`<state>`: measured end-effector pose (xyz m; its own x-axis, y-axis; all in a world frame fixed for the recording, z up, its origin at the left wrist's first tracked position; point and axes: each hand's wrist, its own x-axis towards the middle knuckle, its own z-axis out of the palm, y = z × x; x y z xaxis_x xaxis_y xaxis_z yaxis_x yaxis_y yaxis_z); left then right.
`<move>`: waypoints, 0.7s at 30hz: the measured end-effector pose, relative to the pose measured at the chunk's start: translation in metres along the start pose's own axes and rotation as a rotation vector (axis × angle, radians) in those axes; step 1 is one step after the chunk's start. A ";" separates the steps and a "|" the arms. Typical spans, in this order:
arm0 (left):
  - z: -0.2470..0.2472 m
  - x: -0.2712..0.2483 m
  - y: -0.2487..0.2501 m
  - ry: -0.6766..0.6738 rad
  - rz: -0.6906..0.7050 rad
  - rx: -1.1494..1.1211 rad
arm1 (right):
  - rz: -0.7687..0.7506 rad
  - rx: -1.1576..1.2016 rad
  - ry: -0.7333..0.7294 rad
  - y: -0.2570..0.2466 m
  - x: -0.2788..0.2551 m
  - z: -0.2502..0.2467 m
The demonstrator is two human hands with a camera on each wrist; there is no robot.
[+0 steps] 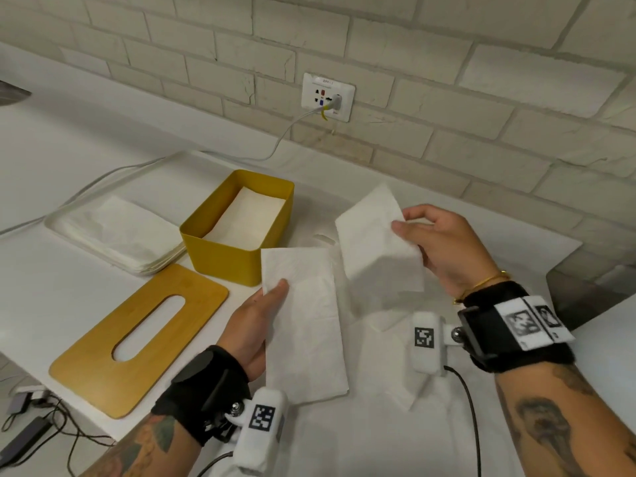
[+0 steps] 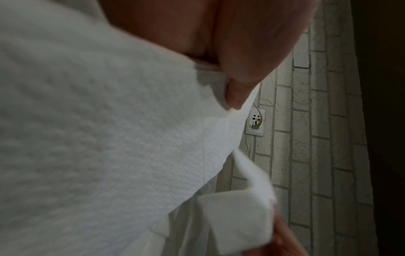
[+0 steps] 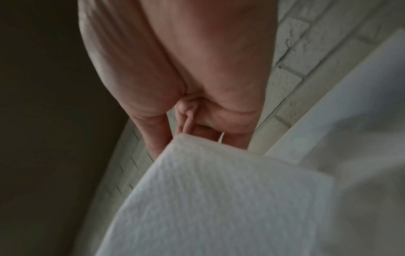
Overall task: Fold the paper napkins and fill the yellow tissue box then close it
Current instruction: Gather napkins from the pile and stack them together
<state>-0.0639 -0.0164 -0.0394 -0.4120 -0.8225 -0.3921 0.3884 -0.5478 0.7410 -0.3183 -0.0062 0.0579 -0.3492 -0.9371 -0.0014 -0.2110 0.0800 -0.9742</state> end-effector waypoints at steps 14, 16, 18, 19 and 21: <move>0.016 0.002 -0.006 -0.068 -0.102 -0.127 | 0.239 0.217 -0.052 0.069 -0.060 0.078; 0.018 0.000 -0.004 -0.064 -0.109 -0.120 | 0.237 0.195 -0.039 0.072 -0.060 0.078; 0.017 0.001 -0.005 -0.029 -0.110 -0.092 | 0.232 0.166 -0.032 0.075 -0.059 0.078; 0.017 0.000 -0.005 -0.013 -0.110 -0.080 | 0.230 0.156 -0.028 0.075 -0.058 0.078; 0.018 0.001 -0.006 0.028 -0.088 -0.037 | 0.230 0.142 -0.013 0.077 -0.057 0.078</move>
<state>-0.0811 -0.0107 -0.0345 -0.4234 -0.7743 -0.4704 0.3822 -0.6234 0.6821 -0.2431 0.0270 -0.0347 -0.3610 -0.9041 -0.2286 0.0030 0.2441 -0.9698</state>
